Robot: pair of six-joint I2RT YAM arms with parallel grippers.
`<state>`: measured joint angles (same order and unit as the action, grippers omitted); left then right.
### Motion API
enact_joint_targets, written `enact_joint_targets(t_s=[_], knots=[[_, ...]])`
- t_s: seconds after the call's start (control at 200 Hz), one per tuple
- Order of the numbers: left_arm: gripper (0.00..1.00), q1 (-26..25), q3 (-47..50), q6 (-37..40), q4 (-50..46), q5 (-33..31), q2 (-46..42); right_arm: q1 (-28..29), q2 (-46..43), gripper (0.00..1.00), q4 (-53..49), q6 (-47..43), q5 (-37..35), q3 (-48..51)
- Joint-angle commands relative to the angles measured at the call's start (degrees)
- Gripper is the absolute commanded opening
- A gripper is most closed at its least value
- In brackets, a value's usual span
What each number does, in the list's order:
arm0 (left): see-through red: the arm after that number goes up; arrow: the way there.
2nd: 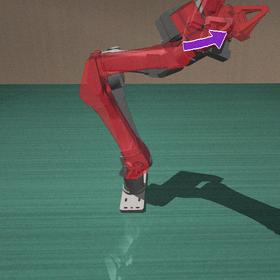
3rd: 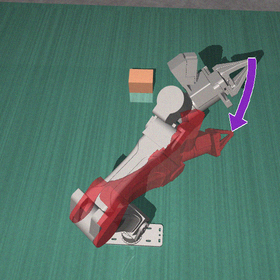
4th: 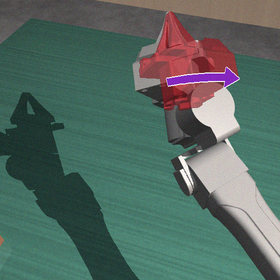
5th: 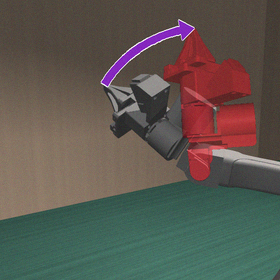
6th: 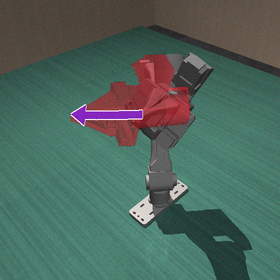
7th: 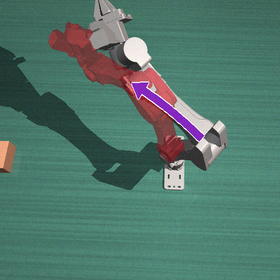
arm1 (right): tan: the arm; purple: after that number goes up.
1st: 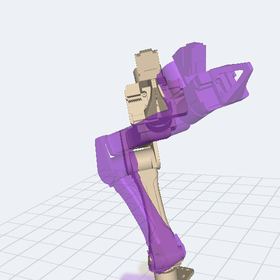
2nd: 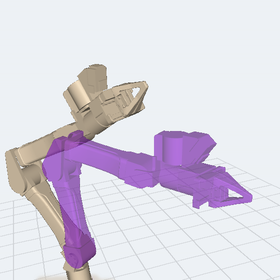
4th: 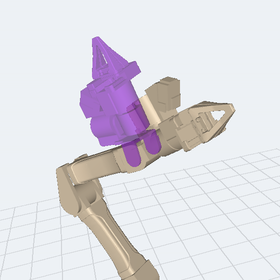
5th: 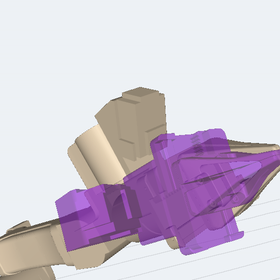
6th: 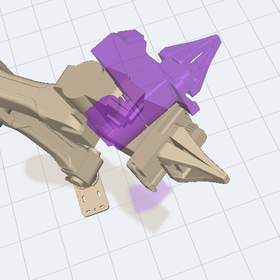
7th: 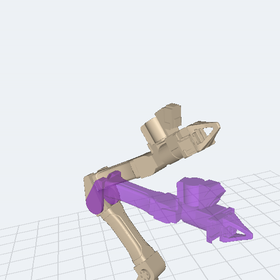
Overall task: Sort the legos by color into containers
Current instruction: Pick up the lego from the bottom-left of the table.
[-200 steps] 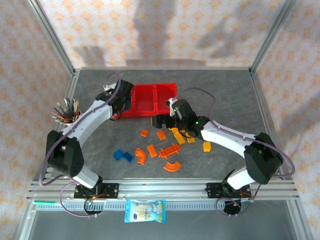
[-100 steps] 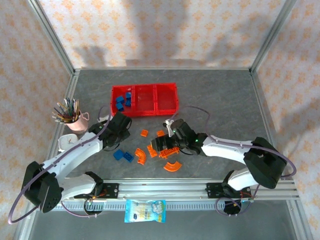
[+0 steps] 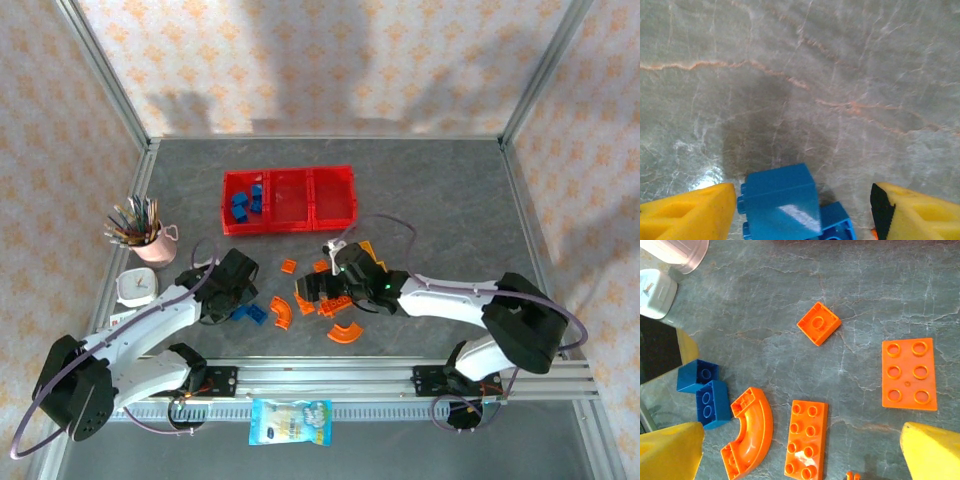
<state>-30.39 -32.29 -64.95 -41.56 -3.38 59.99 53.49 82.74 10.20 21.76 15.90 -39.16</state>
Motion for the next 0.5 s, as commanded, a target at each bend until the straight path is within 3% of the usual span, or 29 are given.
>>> enact_joint_targets(t_s=[0.0,0.15,0.495], knots=[[0.75,-0.5,3.9,-0.9,2.1,2.3,-0.9,0.4,1.2,1.0,-0.2,1.6,-3.0,-2.7],[0.75,-0.5,4.7,0.5,5.2,2.7,-0.6,0.3,2.8,1.0,0.1,1.6,-3.4,-3.5],[0.61,-0.5,5.3,3.3,8.3,0.5,0.0,0.4,6.3,1.0,-1.9,2.7,-3.7,-8.2]])
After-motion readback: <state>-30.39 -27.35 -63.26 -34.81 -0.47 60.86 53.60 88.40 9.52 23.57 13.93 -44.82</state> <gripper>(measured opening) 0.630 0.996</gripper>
